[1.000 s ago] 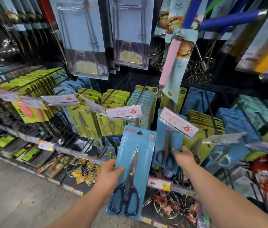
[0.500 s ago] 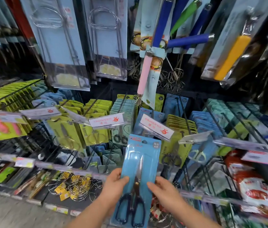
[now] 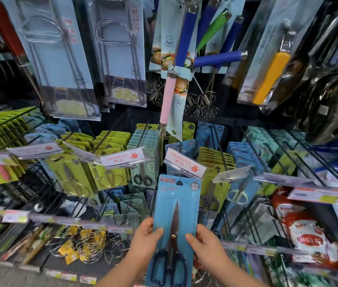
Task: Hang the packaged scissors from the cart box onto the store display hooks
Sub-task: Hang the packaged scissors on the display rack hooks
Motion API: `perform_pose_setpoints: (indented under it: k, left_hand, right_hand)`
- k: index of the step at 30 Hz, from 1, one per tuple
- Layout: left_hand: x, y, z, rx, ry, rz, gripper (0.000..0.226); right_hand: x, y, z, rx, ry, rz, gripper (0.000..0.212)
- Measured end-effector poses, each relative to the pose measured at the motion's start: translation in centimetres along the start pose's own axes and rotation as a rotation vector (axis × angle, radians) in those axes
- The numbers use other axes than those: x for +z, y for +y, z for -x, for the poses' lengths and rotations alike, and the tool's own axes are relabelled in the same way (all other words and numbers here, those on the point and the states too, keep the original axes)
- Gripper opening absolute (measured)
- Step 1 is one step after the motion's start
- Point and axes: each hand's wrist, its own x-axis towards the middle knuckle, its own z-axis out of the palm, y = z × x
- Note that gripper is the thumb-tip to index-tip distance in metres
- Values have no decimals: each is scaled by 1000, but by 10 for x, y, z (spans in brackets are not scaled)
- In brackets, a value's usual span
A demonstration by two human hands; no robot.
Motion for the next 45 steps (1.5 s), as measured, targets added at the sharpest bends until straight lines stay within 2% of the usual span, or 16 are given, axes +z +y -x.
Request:
perform_pose_setpoints:
  k: [6,9,12,17,20,23,25,27,29,32,37,41,45]
  left_hand:
    - [-1,9,-9,23,18,-23,16]
    - [1,11,-14,15,19,-33,16]
    - [4,14,-21,5,26,-39,17]
    - [11,28,-43,4,46,-73,6]
    - [16,35,-64,-2,65,-177,13]
    - [20,40,-88,-5,95,-282,34]
    - [23,43,-102,-3,116,-299,39]
    - [24,44,-115,0,128,-273,29]
    - [25,46,-124,-13,127,-270,17]
    - [25,49,-129,-29,103,-351,10]
    - [21,47,-138,-35,106,-484,29]
    - [19,50,-140,-60,91,-478,34]
    - [15,52,-137,-56,65,-485,50]
  right_hand:
    - [-1,-11,-12,32,29,72,8]
    - [0,-8,-19,49,56,106,21]
    - [-3,-11,-26,59,74,65,13]
    - [-10,-18,-53,76,122,69,12]
    - [-16,-24,-73,100,151,64,10]
    - [-21,-26,-94,145,157,95,15]
    - [-23,-26,-108,189,162,90,16]
    - [-23,-28,-121,228,142,116,20]
    - [-25,-31,-130,272,142,181,33]
    - [-29,-38,-129,299,153,188,40]
    - [-26,-40,-128,278,166,223,40]
    - [-22,-33,-136,300,222,203,47]
    - [-23,-24,-135,278,189,289,43]
